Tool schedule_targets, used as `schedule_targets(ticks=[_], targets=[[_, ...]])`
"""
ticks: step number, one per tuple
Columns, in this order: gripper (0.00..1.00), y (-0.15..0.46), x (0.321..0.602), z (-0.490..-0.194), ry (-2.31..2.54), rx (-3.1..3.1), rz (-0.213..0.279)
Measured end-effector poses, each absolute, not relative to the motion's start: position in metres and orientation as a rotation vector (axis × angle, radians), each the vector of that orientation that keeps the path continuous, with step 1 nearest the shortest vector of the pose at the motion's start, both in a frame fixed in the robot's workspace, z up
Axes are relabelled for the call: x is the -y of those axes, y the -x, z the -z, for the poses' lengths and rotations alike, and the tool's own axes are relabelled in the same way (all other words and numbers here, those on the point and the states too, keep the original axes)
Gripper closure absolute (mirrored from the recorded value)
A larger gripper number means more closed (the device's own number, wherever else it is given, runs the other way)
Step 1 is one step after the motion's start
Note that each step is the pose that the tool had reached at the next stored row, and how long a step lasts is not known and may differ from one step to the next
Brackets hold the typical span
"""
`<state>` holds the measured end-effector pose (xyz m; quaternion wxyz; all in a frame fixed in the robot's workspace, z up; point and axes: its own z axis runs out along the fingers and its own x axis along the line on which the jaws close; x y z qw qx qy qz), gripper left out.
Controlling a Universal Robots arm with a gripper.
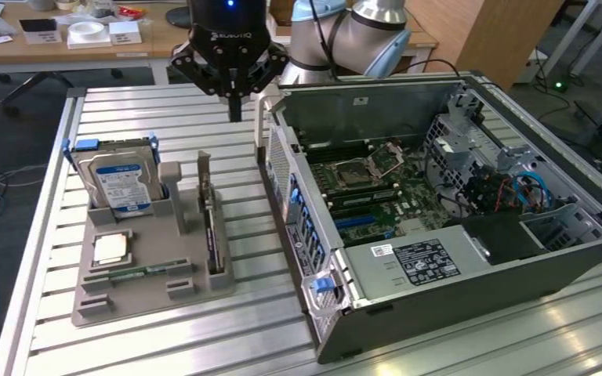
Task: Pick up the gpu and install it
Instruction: 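Reach for the gpu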
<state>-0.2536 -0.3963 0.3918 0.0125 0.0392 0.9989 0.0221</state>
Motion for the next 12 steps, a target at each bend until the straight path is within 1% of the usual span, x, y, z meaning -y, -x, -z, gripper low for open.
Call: schedule_targets(ticks=[12], targets=[[0.89,0.2628,0.3962,-0.3918,-0.122,-3.113,-0.069]])
